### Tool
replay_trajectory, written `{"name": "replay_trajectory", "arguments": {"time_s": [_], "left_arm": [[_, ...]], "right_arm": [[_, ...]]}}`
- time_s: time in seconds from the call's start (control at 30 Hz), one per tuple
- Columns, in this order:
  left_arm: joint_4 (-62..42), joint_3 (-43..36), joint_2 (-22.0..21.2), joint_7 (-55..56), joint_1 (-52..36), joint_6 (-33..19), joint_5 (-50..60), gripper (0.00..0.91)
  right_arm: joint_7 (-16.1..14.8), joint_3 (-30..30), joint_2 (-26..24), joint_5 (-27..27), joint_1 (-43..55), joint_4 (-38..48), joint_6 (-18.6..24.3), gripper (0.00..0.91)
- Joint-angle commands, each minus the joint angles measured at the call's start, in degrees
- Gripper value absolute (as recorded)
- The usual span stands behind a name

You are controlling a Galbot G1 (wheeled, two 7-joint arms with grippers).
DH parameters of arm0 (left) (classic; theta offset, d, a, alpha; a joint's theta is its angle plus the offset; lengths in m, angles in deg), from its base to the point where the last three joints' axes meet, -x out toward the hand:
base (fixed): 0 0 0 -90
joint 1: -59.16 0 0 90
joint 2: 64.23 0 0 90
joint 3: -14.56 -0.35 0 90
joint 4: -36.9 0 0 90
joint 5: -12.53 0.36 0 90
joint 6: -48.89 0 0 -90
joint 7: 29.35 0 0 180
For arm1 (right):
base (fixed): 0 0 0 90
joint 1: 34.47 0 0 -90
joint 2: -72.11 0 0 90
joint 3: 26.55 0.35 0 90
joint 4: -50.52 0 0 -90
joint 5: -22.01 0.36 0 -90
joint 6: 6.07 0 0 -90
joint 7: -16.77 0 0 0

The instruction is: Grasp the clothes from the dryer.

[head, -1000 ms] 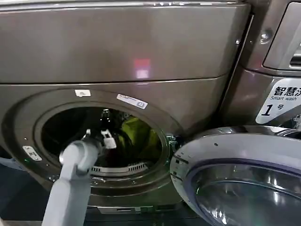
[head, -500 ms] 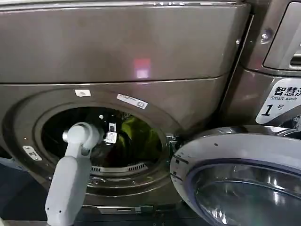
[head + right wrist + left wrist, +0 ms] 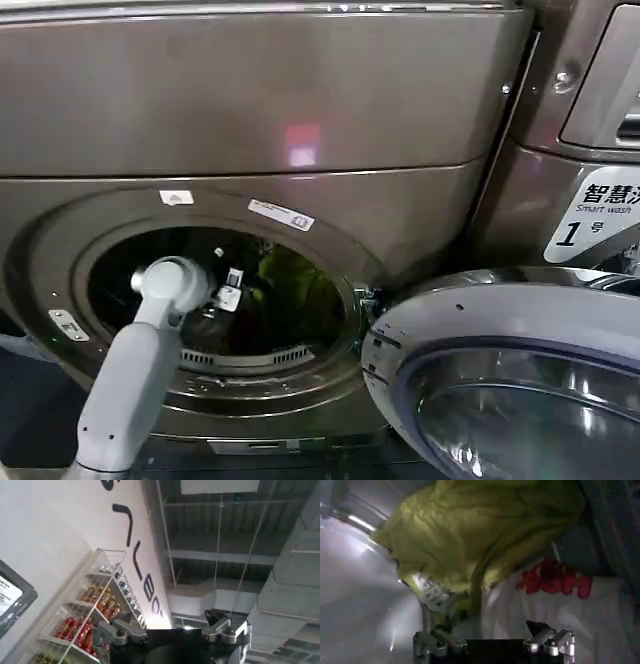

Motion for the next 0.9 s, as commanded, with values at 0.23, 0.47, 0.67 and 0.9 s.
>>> {"name": "replay_trajectory", "arguments": {"time_s": [0.23,0.47,0.67,0.9], "left_arm": [[-3.09,-8.15,2.34,-0.16,-1.12,0.18,-3.4,0.907],[-3.9,-7.9,2.32,-0.16,0.33,0.69,-2.27,0.907],[-4.06,-5.95,2.65,-0.14,1.67,1.49,1.07,0.907],[-6.2,-2.51,2.61,-0.07,2.62,3.67,-1.17,0.907]], "right_arm": [[-0.11,-0.76,0.38,-0.03,0.29,-0.04,0.26,0.907],[-0.14,-0.84,0.42,-0.03,0.25,-0.04,0.34,0.907],[-0.21,-0.98,0.43,-0.01,0.22,-0.23,0.39,0.907],[-0.25,-1.55,0.56,0.03,0.49,-0.73,0.4,0.907]]}}
